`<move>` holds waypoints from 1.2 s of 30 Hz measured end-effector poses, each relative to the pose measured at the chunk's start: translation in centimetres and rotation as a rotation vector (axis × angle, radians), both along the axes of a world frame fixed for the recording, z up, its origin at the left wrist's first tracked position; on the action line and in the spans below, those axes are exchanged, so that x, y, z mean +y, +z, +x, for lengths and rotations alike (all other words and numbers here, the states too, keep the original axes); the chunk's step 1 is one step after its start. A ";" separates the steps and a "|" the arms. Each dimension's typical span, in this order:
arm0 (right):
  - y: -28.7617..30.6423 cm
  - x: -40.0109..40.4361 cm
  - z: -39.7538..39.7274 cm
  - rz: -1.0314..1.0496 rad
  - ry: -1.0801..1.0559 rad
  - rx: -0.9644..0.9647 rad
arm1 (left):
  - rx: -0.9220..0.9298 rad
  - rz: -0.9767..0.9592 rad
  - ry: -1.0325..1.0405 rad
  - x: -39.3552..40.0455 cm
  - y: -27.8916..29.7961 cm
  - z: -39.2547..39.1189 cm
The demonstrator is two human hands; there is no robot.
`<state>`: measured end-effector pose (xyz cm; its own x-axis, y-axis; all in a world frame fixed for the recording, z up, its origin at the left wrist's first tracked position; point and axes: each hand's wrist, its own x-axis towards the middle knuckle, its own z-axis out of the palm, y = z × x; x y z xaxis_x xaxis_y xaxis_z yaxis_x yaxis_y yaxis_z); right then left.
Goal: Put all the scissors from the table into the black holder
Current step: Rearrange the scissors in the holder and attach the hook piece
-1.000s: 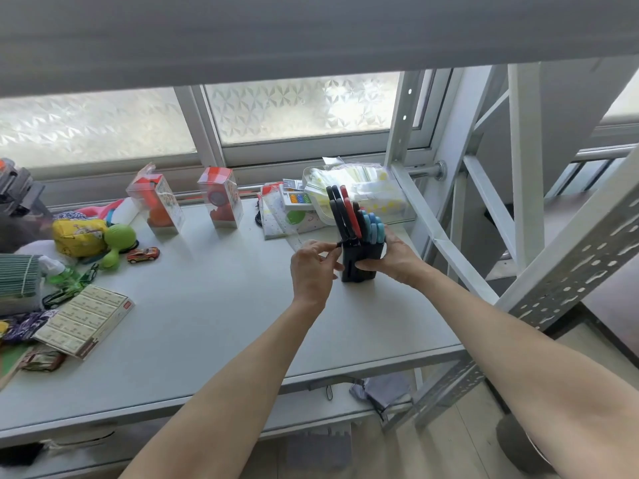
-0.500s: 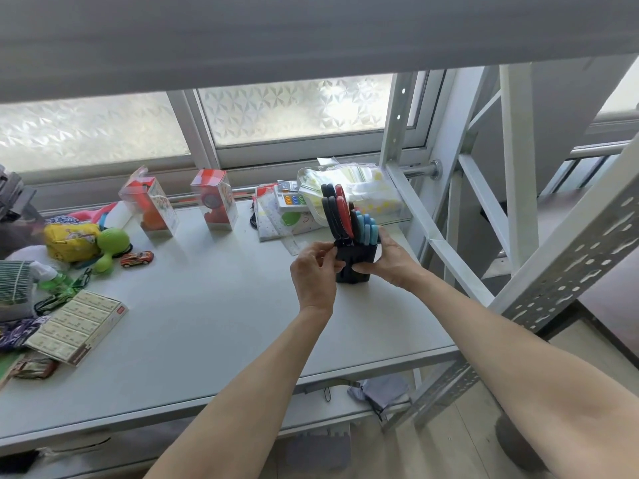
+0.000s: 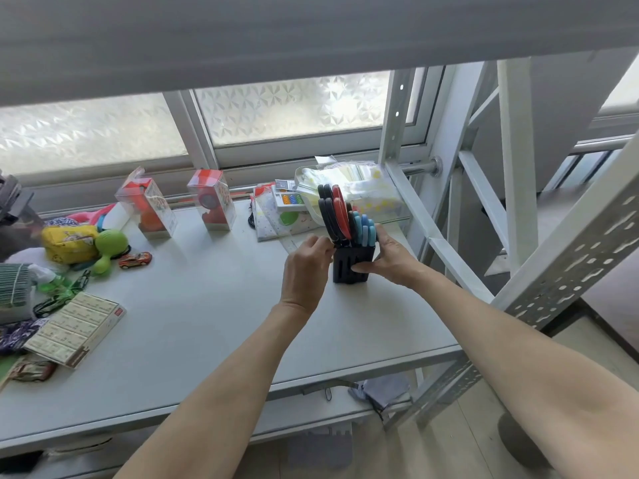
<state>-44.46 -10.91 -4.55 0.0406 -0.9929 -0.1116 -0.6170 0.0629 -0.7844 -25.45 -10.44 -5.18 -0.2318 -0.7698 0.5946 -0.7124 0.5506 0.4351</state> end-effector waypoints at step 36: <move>1.0 -0.2 -0.4 0.003 0.079 0.009 | 0.157 0.805 -0.300 -4.2 3.9 2.0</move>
<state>-44.83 -11.06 -3.57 0.1174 -0.9864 -0.1155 -0.6273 0.0165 -0.7786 -23.45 -14.61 -1.32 -0.4532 -0.8893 -0.0618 -0.4856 0.1881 0.8537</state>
